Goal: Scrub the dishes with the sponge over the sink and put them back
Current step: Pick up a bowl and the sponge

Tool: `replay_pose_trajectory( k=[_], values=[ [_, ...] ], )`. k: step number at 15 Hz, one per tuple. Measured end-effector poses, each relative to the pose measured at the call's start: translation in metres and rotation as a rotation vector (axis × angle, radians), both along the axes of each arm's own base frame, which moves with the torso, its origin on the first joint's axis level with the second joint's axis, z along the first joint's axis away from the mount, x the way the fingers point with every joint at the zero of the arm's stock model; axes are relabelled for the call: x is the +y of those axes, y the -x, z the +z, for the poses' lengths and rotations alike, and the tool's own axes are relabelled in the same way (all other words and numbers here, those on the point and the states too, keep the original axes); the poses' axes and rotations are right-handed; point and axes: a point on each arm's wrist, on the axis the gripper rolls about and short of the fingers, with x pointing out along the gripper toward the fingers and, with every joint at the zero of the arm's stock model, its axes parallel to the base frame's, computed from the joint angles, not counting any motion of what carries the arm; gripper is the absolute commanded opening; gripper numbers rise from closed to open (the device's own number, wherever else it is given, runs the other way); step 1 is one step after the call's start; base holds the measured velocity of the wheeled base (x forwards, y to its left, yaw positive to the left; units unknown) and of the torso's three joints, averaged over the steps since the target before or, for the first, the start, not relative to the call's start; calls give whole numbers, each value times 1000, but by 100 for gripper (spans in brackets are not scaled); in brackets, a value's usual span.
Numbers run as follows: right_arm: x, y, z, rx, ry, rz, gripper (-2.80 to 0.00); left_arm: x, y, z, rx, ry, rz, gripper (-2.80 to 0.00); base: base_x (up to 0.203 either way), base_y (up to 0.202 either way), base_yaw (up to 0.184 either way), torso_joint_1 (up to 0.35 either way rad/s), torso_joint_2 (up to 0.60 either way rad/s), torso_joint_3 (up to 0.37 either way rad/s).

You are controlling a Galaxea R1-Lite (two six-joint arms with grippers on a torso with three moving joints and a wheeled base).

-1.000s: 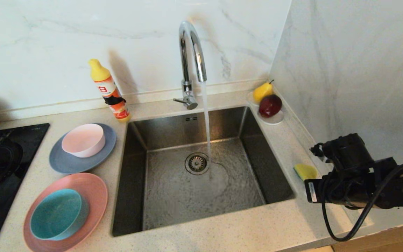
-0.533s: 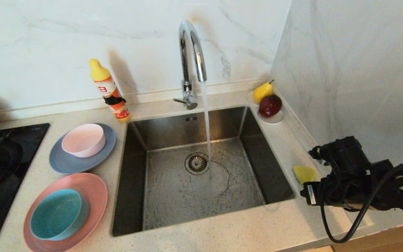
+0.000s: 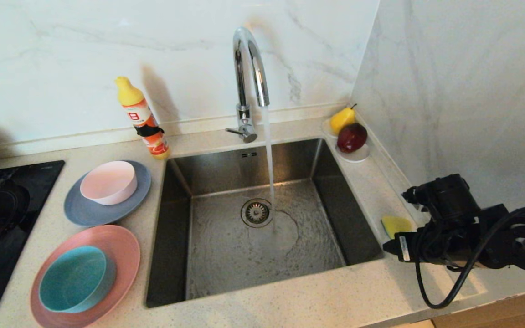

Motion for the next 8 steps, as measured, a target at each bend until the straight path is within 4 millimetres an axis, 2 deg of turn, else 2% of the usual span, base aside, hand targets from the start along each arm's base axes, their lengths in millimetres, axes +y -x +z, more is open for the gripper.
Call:
replay_pose_trajectory(
  k=[6,7,8],
  values=[
    [-1,-8,-1,-2,-3,-13,0,0,0,0,0,0,0,-280,0,0,0,0,0,0],
    [-1,-9,-1,-3,-3,-14,-280,0,0,0,0,0,0,-280,0,0,0,0,0,0],
    [-1,-9,-1,-4,-4,-14,-280,0,0,0,0,0,0,-280,0,0,0,0,0,0]
  ],
)
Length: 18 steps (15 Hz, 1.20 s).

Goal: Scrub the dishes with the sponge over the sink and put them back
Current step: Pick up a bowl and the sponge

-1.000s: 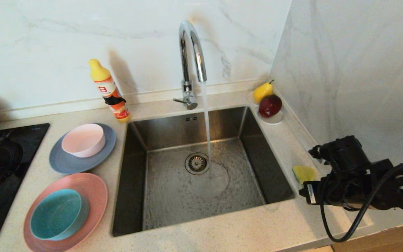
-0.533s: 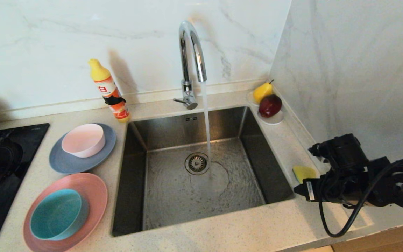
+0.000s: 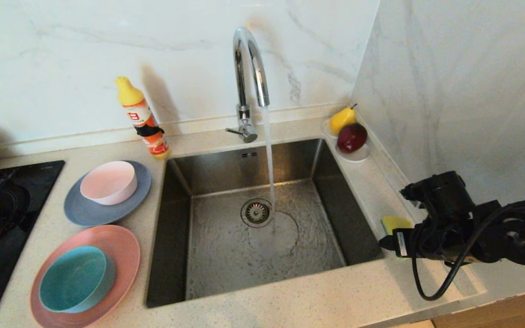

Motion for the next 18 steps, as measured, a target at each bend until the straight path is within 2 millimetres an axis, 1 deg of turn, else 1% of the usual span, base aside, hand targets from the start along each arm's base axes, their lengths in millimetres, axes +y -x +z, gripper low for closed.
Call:
replay_pose_trajectory(
  k=[14,16,18],
  values=[
    [0,0,3,-3,-5,-2,-280,0,0,0,0,0,0,-280,0,0,0,0,0,0],
    [1,5,10,-22,-6,9,-280,0,0,0,0,0,0,-280,0,0,0,0,0,0],
    [6,15,22,-48,-9,45,-280,0,0,0,0,0,0,-280,0,0,0,0,0,0]
  ],
)
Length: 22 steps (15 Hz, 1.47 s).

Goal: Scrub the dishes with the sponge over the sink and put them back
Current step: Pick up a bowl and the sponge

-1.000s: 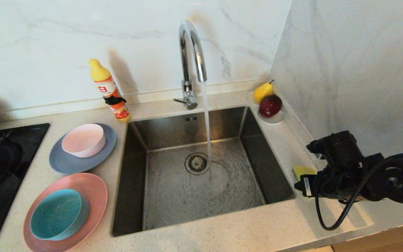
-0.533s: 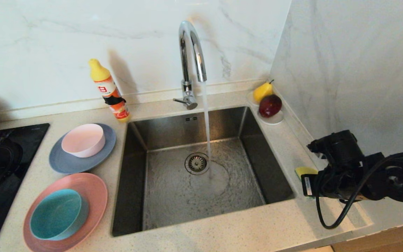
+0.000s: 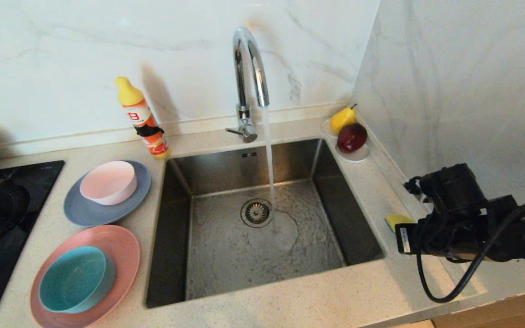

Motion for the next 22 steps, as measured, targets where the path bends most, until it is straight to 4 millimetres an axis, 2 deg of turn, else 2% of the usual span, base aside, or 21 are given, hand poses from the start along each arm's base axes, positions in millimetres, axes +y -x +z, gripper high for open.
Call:
replay_pose_trajectory(
  k=[8,14,17,22],
  values=[
    [32,70,55,-90,-30,256,-280,0,0,0,0,0,0,-280,0,0,0,0,0,0],
    [58,119,85,-119,-58,473,-280,0,0,0,0,0,0,-280,0,0,0,0,0,0],
    [60,129,91,-134,-74,510,-280,0,0,0,0,-5,0,-280,0,0,0,0,0,0],
    [59,131,87,-112,-87,504,-280,0,0,0,0,-9,-1,-280,0,0,0,0,0,0]
  ],
)
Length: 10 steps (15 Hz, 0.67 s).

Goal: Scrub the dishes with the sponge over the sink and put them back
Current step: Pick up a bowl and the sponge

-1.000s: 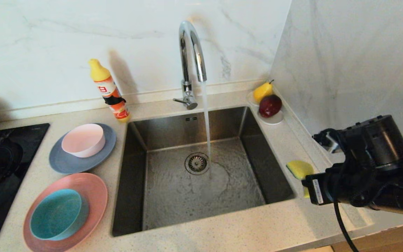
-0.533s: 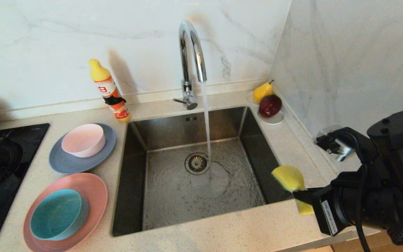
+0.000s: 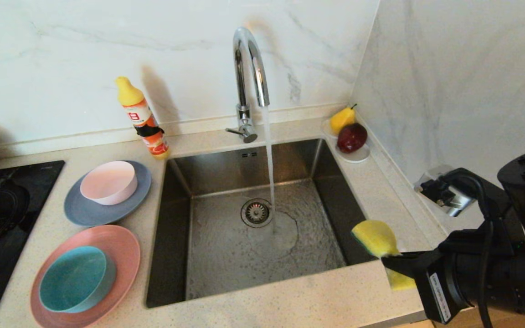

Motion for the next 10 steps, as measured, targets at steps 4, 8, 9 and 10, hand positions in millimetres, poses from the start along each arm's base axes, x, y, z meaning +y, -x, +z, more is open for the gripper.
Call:
replay_pose_trajectory(
  k=[4,8,9,10],
  values=[
    [-3,1,-11,45,-1,-21,-280,0,0,-1,11,12,19,-280,0,0,0,0,0,0],
    [-4,-1,-10,46,1,-31,-280,1,7,33,-50,6,51,-280,0,0,0,0,0,0],
    [-4,-2,-11,48,2,-34,-280,2,12,58,-91,9,72,-280,0,0,0,0,0,0],
    [-4,-2,-11,48,3,-37,-280,2,15,84,-121,12,101,-280,0,0,0,0,0,0]
  ],
)
